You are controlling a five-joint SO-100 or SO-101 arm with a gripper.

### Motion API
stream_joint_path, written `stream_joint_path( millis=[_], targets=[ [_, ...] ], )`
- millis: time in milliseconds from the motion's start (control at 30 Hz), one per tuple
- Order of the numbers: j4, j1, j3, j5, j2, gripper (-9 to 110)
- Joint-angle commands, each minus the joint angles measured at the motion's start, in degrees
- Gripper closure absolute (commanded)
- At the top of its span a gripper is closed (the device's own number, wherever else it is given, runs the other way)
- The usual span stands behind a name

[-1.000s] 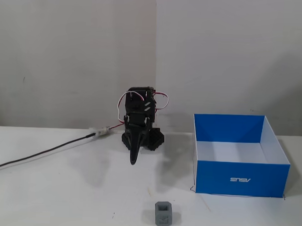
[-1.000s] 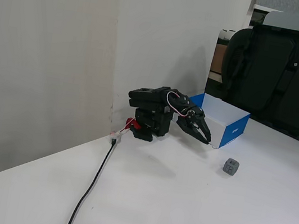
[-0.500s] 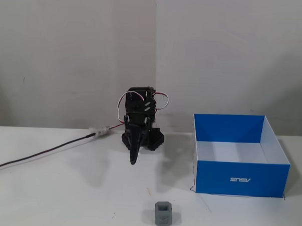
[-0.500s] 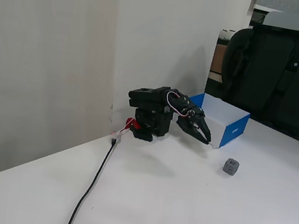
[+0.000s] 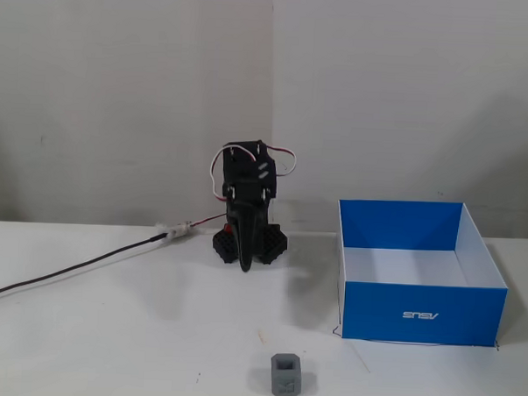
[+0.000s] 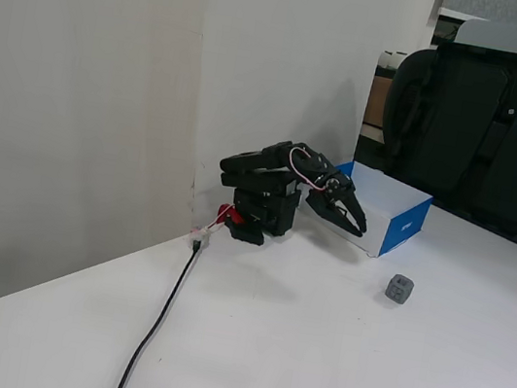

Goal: Pick the gray block and keep it in the box.

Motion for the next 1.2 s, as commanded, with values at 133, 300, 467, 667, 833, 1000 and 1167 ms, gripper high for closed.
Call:
stream_joint_path(
  millis=[133,300,467,667,833,1000,1167],
  targets=[
    [-2.8,-2.2,-25.6,3.3,-25.9,101],
    [-2.8,-4.7,-33.6,4.9,-43.8,98],
    [-3.3,-4.0,-40.5,5.4,-63.6,90],
    [-3.2,-5.7,-48.2,5.4,-82.6,82],
    [1.2,-7.9,-58.4,5.4,-95.2,74],
    [1.8,-11.7,-61.7,5.4,-103.5,66],
    [1.8,-10.2,-66.9,5.4,-113.9,65]
  ],
)
